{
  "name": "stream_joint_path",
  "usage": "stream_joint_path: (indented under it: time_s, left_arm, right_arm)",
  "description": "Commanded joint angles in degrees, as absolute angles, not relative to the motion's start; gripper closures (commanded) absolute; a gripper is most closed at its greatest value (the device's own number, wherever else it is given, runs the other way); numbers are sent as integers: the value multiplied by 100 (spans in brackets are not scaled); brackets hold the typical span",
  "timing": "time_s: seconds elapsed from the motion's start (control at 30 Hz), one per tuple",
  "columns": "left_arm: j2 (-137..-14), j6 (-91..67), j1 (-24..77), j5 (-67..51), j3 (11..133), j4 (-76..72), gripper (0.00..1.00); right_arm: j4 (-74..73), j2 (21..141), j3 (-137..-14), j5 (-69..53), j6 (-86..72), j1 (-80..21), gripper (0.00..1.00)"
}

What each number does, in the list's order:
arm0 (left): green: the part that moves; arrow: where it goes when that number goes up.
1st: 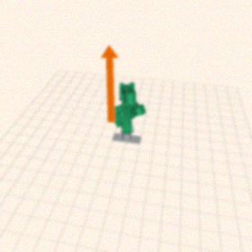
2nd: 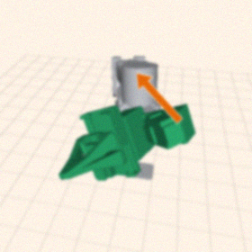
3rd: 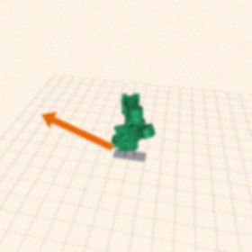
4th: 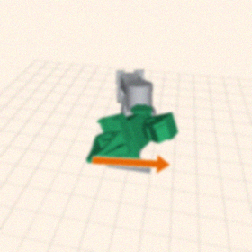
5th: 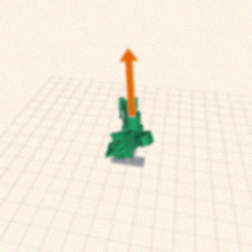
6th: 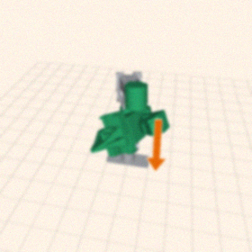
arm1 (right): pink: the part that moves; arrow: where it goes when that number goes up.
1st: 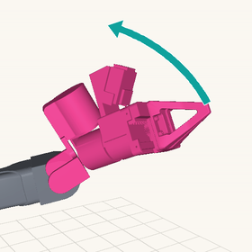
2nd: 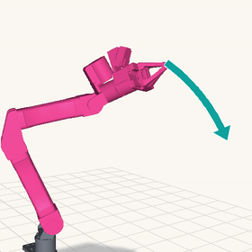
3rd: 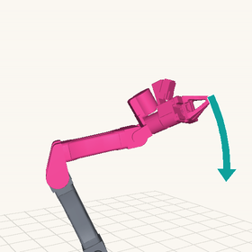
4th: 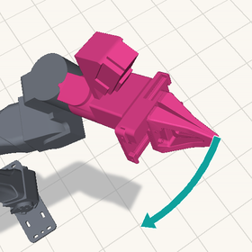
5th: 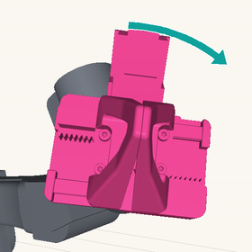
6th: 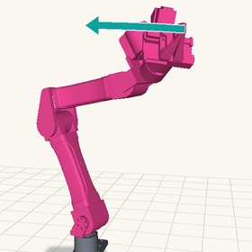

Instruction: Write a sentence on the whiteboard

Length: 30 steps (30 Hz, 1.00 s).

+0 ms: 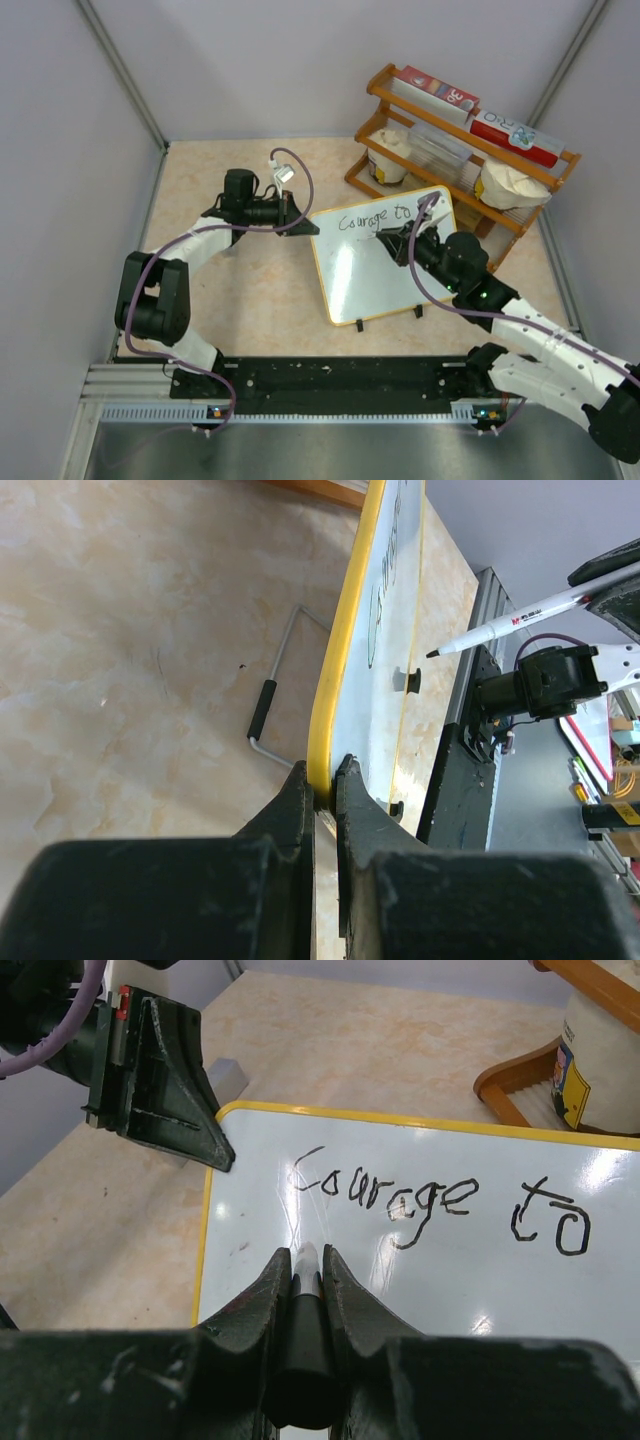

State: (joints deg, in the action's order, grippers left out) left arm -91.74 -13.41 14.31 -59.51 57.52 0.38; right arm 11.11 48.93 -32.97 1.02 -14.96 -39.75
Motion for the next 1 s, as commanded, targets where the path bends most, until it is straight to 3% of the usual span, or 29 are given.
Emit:
stream_joint_path:
  time_s: [0.0, 0.97]
  left_arm:
    - [-9246, -290, 1731, -5388, 5458, 246, 100]
    - [-9290, -246, 1731, -5353, 5493, 325, 100]
  right_arm:
    - [1424, 4808, -3278, 211, -1363, -4034, 100]
    - [1521, 5176, -3340, 334, -1354, -4140, 100]
